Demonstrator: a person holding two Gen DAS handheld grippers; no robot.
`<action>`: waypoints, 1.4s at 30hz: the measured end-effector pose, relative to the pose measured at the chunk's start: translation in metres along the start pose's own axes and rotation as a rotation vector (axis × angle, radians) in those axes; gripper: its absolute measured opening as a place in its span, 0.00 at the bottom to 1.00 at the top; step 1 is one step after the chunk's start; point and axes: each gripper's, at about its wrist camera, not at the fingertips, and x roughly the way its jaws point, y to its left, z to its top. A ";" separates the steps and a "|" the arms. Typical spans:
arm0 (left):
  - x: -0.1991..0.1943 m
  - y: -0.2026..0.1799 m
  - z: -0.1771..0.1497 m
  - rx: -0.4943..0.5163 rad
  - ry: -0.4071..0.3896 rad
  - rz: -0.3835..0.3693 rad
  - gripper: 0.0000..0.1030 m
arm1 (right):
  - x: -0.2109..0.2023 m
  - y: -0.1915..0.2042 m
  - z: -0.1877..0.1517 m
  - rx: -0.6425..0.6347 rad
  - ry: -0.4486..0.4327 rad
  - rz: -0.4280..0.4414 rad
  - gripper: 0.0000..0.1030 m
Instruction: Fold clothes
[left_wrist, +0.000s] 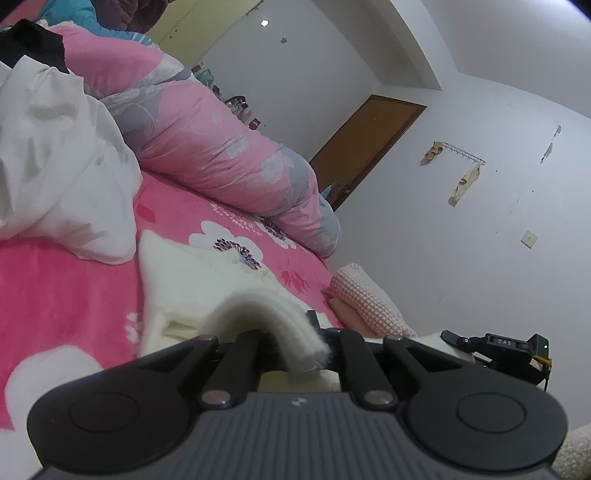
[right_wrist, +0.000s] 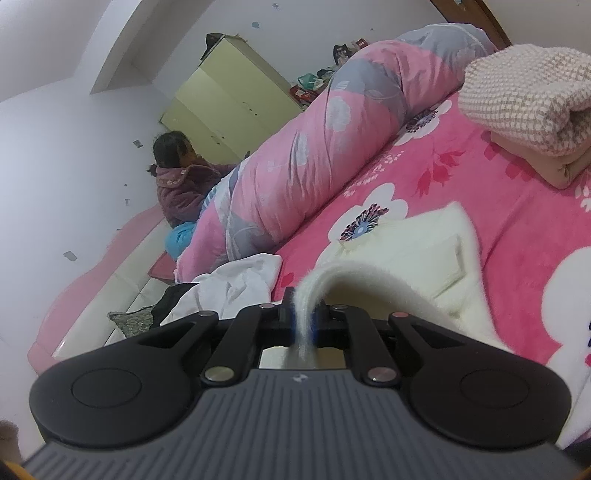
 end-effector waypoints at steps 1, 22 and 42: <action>0.001 0.001 0.000 0.001 -0.003 0.000 0.06 | 0.001 0.001 0.000 0.000 0.000 -0.004 0.05; 0.005 0.009 -0.003 0.016 -0.037 -0.042 0.06 | 0.013 0.011 0.000 0.032 -0.011 -0.111 0.05; 0.003 0.008 -0.002 0.013 -0.042 -0.047 0.06 | 0.012 0.016 -0.001 0.025 -0.014 -0.117 0.05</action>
